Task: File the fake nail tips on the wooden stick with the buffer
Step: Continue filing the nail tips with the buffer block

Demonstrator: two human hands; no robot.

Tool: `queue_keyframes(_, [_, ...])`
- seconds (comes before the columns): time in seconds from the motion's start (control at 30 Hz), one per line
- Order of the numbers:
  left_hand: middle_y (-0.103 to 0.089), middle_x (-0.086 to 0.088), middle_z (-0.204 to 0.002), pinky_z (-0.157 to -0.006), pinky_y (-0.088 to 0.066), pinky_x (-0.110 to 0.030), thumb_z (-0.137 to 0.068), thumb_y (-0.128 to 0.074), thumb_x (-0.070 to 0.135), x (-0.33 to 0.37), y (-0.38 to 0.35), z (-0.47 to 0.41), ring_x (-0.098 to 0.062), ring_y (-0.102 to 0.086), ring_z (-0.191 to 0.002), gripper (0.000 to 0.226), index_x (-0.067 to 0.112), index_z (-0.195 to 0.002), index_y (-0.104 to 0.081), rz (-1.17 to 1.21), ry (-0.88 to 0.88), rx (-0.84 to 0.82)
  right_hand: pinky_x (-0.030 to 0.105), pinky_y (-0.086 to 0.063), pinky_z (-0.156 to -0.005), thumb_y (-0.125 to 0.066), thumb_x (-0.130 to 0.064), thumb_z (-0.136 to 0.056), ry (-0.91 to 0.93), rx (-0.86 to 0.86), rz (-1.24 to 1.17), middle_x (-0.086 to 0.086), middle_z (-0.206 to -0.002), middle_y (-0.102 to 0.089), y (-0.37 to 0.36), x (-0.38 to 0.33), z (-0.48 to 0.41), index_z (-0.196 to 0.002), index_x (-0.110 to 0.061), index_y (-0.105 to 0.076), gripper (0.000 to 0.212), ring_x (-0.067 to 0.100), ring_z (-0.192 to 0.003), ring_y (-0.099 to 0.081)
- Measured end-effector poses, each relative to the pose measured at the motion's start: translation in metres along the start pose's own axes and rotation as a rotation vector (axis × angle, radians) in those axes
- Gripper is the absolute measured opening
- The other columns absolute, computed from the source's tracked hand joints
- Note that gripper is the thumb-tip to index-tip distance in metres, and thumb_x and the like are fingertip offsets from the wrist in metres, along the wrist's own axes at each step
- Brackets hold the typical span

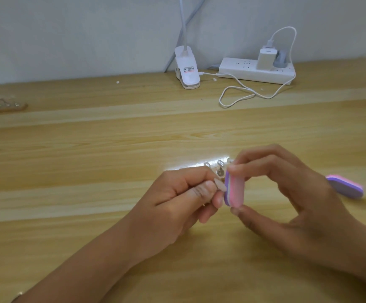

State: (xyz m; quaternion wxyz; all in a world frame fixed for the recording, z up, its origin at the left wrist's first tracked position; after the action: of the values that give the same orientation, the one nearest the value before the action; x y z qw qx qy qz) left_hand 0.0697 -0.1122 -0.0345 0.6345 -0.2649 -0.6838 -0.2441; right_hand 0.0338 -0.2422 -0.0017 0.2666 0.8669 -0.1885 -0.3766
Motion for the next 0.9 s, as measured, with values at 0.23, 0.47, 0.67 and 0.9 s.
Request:
queue_keyframes(0.23, [-0.048, 0.001, -0.057, -0.037, -0.026, -0.01, -0.097, -0.047, 0.021, 0.002, 0.002, 0.0, -0.001, -0.031, -0.035, 0.026, 0.015, -0.076, -0.063, -0.011, -0.038, 0.004, 0.031, -0.051, -0.09, -0.072, -0.016, -0.083, -0.036, 0.061, -0.057, 0.006, -0.113, -0.06, 0.008, 0.01, -0.001, -0.112, -0.007, -0.062, 0.031, 0.023, -0.104, -0.064])
queue_keyframes(0.47, [-0.061, 0.014, -0.076, -0.052, -0.029, -0.006, -0.085, -0.068, 0.014, 0.022, 0.015, 0.003, 0.003, -0.042, -0.047, 0.01, 0.023, -0.084, -0.073, -0.629, -0.296, 0.33, 0.033, -0.052, -0.093, -0.072, -0.021, -0.083, -0.104, 0.026, -0.202, 0.003, -0.113, -0.062, 0.005, 0.013, 0.0, -0.115, -0.011, -0.064, 0.034, 0.028, -0.107, -0.064])
queue_keyframes(0.67, [-0.063, 0.011, -0.078, -0.054, -0.03, -0.006, -0.08, -0.073, 0.01, 0.026, 0.014, 0.006, 0.003, -0.038, -0.049, 0.01, 0.019, -0.084, -0.076, -0.741, -0.362, 0.363, 0.024, -0.051, -0.087, -0.076, -0.026, -0.08, -0.154, 0.041, -0.158, -0.001, -0.105, -0.065, -0.002, 0.01, -0.003, -0.106, -0.011, -0.069, 0.031, 0.022, -0.102, -0.066])
queue_keyframes(0.9, [-0.065, 0.009, -0.076, -0.052, -0.029, -0.007, -0.077, -0.074, 0.01, 0.026, 0.014, 0.007, 0.002, -0.037, -0.049, 0.013, 0.021, -0.083, -0.078, -0.713, -0.346, 0.376, 0.007, -0.042, -0.081, -0.08, -0.011, -0.073, -0.127, 0.052, -0.069, 0.002, -0.103, -0.064, -0.004, 0.004, -0.002, -0.101, -0.008, -0.071, 0.029, 0.013, -0.097, -0.065])
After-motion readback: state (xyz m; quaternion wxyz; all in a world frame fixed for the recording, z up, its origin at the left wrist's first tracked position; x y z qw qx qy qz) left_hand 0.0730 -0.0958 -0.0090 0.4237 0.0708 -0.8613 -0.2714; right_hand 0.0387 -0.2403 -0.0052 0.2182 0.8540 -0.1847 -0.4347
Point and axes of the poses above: each hand's wrist, its own z-axis away from the middle knuckle, its own y-axis out of the back of the hand, x = y × z, the point moved 8 cm from there along -z, towards the middle knuckle
